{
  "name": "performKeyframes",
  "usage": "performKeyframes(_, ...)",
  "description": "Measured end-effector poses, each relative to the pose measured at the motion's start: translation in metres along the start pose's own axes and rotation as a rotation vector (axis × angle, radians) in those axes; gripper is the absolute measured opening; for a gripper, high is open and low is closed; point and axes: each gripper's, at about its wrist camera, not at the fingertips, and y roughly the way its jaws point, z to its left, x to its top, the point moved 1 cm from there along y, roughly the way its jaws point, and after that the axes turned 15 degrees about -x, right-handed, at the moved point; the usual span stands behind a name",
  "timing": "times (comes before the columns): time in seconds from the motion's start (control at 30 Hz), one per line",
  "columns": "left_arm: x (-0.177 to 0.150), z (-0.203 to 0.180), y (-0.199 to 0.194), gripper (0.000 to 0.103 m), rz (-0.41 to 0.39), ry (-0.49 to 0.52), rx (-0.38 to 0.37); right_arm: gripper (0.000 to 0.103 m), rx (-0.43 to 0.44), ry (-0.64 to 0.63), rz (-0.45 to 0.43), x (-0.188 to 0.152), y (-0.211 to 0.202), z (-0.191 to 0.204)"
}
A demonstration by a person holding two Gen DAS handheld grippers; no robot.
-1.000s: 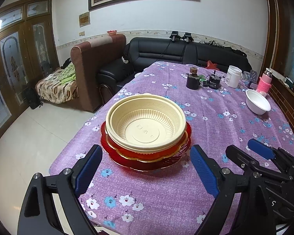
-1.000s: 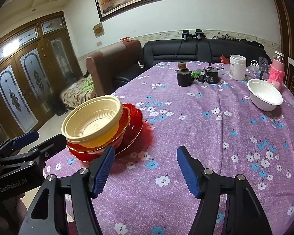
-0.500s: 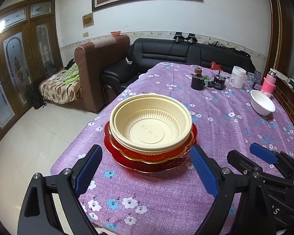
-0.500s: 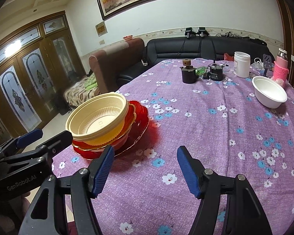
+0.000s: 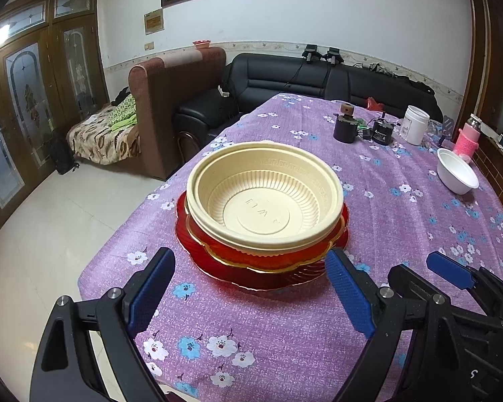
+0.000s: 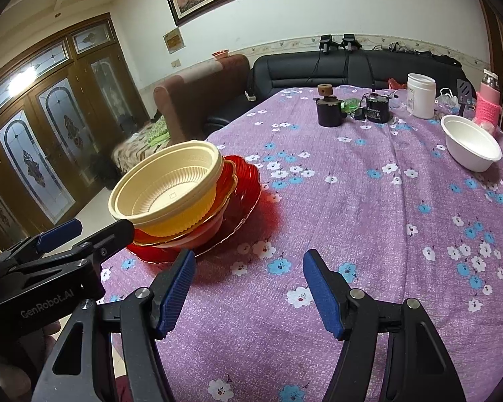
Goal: Organize plates and bowls
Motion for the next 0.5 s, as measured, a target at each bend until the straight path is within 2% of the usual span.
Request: performKeyframes(0.5,-0.0029,0.0056,0.0035,0.091,0.019,-0.021,-0.028,0.072,-0.011,0.029,0.023,-0.0009,0.0028,-0.0065)
